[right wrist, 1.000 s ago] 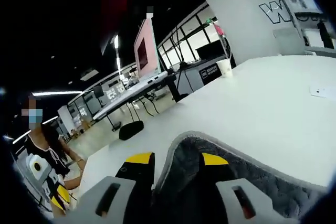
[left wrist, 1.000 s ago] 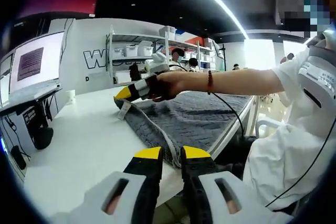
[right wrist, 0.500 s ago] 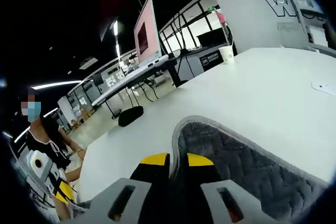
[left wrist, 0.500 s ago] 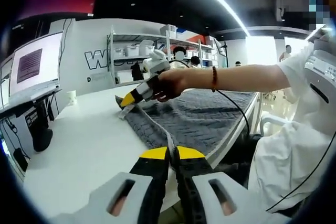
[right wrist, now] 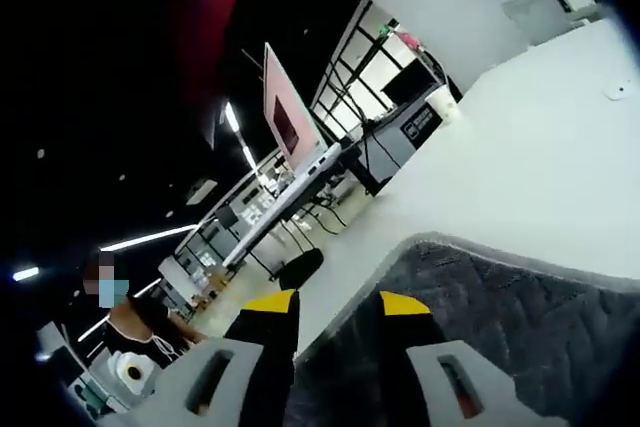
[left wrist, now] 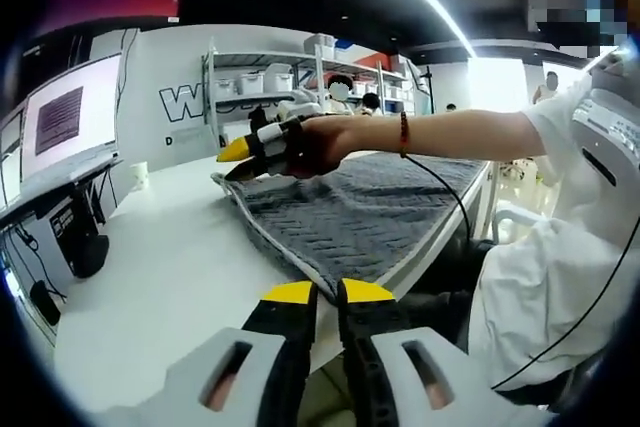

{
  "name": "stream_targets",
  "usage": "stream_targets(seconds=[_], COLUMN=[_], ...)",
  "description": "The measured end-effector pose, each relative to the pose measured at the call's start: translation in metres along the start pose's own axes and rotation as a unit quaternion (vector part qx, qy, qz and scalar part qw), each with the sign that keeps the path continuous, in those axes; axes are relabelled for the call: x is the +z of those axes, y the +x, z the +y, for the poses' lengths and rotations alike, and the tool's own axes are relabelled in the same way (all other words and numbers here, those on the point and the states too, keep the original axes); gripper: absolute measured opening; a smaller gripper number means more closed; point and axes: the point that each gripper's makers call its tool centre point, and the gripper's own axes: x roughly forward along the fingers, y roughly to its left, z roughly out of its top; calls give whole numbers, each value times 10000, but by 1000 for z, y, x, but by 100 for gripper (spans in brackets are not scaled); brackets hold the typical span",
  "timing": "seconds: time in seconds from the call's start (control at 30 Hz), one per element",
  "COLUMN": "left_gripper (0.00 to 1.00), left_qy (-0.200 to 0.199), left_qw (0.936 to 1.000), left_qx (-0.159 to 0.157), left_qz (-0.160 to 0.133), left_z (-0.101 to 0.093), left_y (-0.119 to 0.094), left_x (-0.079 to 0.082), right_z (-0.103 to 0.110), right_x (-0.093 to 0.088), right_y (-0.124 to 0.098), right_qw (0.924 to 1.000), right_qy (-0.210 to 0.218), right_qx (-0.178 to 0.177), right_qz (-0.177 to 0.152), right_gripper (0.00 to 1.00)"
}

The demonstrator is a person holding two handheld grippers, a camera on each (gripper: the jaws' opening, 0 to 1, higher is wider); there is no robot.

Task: Open the folded towel by lifting each exposed corner and separating the folded layers until the towel lies flat within the target outline without major curled edges

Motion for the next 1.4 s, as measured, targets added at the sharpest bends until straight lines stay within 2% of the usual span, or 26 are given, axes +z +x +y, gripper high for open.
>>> stream_targets(seconds=[0.13,0.23,0.37,0.43,0.5,0.57,0.7,0.73,0.8,0.87,0.93,0.97,1.07,1.17,1.23,1.33,1.4], left_gripper=[12,14,15,16,17,18,18,19,20,22,24,25,29,33,33,35,37], left_qy=[-85,12,-59,-51,-56,-29,-36,-76,-80,-63,-77,-80,-33,35,-27,-34,-61], left_qw=[9999,9998,9994,9993,9990,9990,9990,9987,9985,9987,9986,9984,9980,9981,9977,9976,9978], left_qx=[100,203,332,368,405,362,323,332,319,158,126,108,129,70,-56,-107,-79], left_qz=[-6,40,-87,-95,-202,-261,-295,-391,-439,-491,-515,-545,-610,-617,-676,-679,-655], left_z=[5,9,15,16,17,16,14,14,12,4,2,1,-2,-6,-12,-15,-15], left_y=[-3,-7,-12,-13,-14,-14,-13,-13,-13,-10,-9,-8,-6,-1,2,7,8], left_x=[-1,-2,2,2,6,9,10,14,16,20,22,25,31,33,36,38,38], right_z=[-1,1,0,-1,-5,-5,-3,0,6,14,23,22,18,22,22,16,15], right_x=[-4,-10,-13,-13,-16,-18,-23,-22,-20,-27,-36,-35,-32,-36,-36,-34,-35], right_y=[-1,-2,-1,-1,-4,-6,-9,-16,-21,-28,-36,-37,-40,-55,-58,-59,-64], right_qw=[9999,9994,9989,9976,9932,9896,9875,9815,9782,9754,9724,9688,9644,9641,9637,9608,9617], right_qy=[-150,-303,-398,-616,-1039,-1291,-1405,-1733,-1915,-2042,-2162,-2296,-2441,-2456,-2473,-2545,-2523], right_qx=[-57,-79,-110,-161,-302,-389,-476,-575,-596,-628,-728,-756,-829,-875,-888,-959,-935], right_qz=[50,155,229,255,423,493,523,569,545,544,498,551,590,507,462,529,512], right_gripper=[26,26,26,28,32,36,38,39,42,43,44,45,48,50,51,52,53])
